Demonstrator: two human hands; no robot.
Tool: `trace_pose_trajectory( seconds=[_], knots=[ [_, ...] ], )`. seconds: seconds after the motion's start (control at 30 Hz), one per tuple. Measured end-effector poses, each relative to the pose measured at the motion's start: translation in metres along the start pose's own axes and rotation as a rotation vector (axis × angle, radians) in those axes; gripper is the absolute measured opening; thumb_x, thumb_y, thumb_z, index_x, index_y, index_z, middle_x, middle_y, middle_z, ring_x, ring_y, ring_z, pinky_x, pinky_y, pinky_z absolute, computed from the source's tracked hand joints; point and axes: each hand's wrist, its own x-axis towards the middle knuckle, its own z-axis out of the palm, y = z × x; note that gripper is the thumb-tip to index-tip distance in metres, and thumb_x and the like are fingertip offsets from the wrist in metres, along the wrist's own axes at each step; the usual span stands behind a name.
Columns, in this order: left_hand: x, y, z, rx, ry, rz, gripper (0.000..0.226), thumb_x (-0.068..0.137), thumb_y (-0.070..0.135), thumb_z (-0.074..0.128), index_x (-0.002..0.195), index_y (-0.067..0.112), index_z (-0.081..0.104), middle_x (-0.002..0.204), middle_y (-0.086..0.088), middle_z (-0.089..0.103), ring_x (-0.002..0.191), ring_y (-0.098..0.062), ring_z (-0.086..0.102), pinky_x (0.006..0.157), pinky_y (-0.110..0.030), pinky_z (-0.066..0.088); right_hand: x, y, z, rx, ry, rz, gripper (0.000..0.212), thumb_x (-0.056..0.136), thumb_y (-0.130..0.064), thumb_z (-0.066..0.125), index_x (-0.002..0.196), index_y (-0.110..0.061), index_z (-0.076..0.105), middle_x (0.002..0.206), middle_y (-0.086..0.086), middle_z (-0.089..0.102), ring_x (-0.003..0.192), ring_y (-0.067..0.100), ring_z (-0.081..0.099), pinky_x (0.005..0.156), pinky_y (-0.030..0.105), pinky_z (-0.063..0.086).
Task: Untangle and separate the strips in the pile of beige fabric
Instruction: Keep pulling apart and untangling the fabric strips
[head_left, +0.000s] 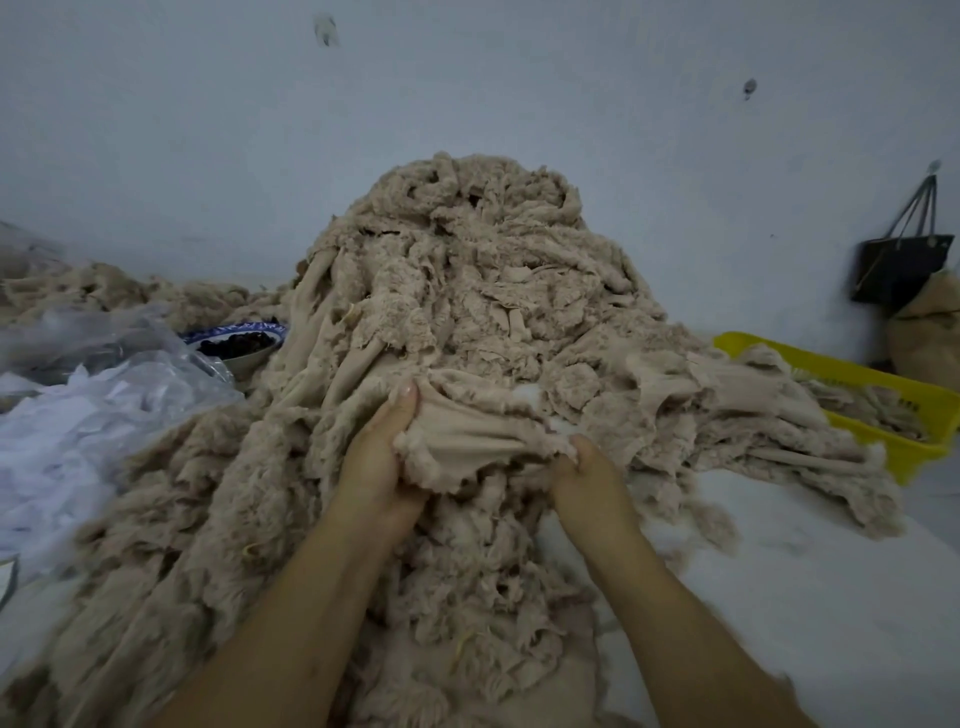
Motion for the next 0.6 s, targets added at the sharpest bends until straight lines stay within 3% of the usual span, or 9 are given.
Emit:
trace_pose_trajectory(
  seconds=[0.1,0.17,0.23,0.37,0.43,0.5,0.53,0.6],
  knots=[
    [0.002,0.0,0.0,-0.098,0.017,-0.017,0.04,0.091,0.035,0.061,0.122,0.01,0.064,0.115,-0.014,0.072,0.101,-0.025,0.071,0.074,-0.038,0.062,0.0,-0.002,-0.002,0.234,0.104,0.1,0.036,0.105,-0.019,0.039,0.14,-0.022,0.049,0.089,-0.001,0.057,0.054,0.007,0.043,0.053,0.02,0.036],
    [0.005,0.002,-0.002,-0.176,0.046,-0.009,0.04,0.096,0.036,0.056,0.122,0.007,0.063,0.115,-0.016,0.072,0.101,-0.027,0.071,0.072,-0.037,0.061,-0.003,-0.002,-0.002,0.256,0.133,0.066,0.015,0.104,-0.019,0.043,0.11,-0.025,0.056,0.08,0.005,0.053,0.055,0.01,0.04,0.052,0.022,0.033],
    [0.008,0.003,-0.005,-0.214,0.051,-0.009,0.045,0.099,0.039,0.05,0.124,0.004,0.061,0.117,-0.019,0.07,0.103,-0.028,0.071,0.073,-0.037,0.061,-0.006,-0.001,0.0,0.249,0.175,-0.019,0.017,0.102,-0.019,0.048,0.086,-0.023,0.05,0.072,0.008,0.045,0.052,0.009,0.031,0.047,0.021,0.029],
    [0.011,0.001,-0.009,-0.203,0.038,-0.092,0.042,0.097,0.041,0.052,0.122,0.009,0.065,0.115,-0.016,0.071,0.1,-0.029,0.072,0.07,-0.041,0.061,-0.008,-0.009,0.0,0.325,0.237,-0.101,0.019,0.101,-0.025,0.05,0.083,-0.029,0.054,0.062,-0.011,0.046,0.046,0.004,0.032,0.05,0.027,0.031],
    [0.01,0.0,-0.009,-0.184,0.032,-0.15,0.038,0.097,0.041,0.054,0.114,0.011,0.07,0.111,-0.016,0.073,0.094,-0.031,0.073,0.067,-0.046,0.062,-0.01,-0.015,-0.002,0.435,0.102,-0.044,0.029,0.102,-0.022,0.046,0.081,-0.033,0.062,0.061,-0.013,0.052,0.056,0.008,0.045,0.055,0.041,0.041],
    [0.01,0.0,-0.009,-0.142,0.01,-0.157,0.038,0.099,0.042,0.052,0.116,0.013,0.069,0.112,-0.015,0.073,0.095,-0.032,0.072,0.068,-0.048,0.061,-0.014,-0.017,-0.001,0.519,-0.116,0.03,0.047,0.1,-0.02,0.044,0.06,-0.031,0.066,0.059,-0.001,0.057,0.063,0.023,0.051,0.063,0.045,0.045],
    [0.009,-0.001,-0.009,-0.095,-0.01,-0.137,0.039,0.1,0.041,0.05,0.121,0.013,0.067,0.114,-0.015,0.072,0.099,-0.032,0.072,0.072,-0.048,0.061,-0.016,-0.018,0.0,0.512,-0.2,0.05,0.051,0.099,-0.028,0.045,0.052,-0.029,0.065,0.057,0.003,0.058,0.062,0.026,0.054,0.066,0.041,0.047],
    [0.006,-0.003,-0.007,0.028,-0.061,-0.083,0.04,0.1,0.037,0.051,0.127,0.009,0.063,0.117,-0.017,0.07,0.107,-0.032,0.069,0.083,-0.047,0.059,-0.017,-0.018,0.004,0.457,-0.301,0.034,0.053,0.096,-0.057,0.043,0.066,-0.027,0.075,0.069,0.008,0.067,0.071,0.027,0.065,0.074,0.038,0.054]
  ],
)
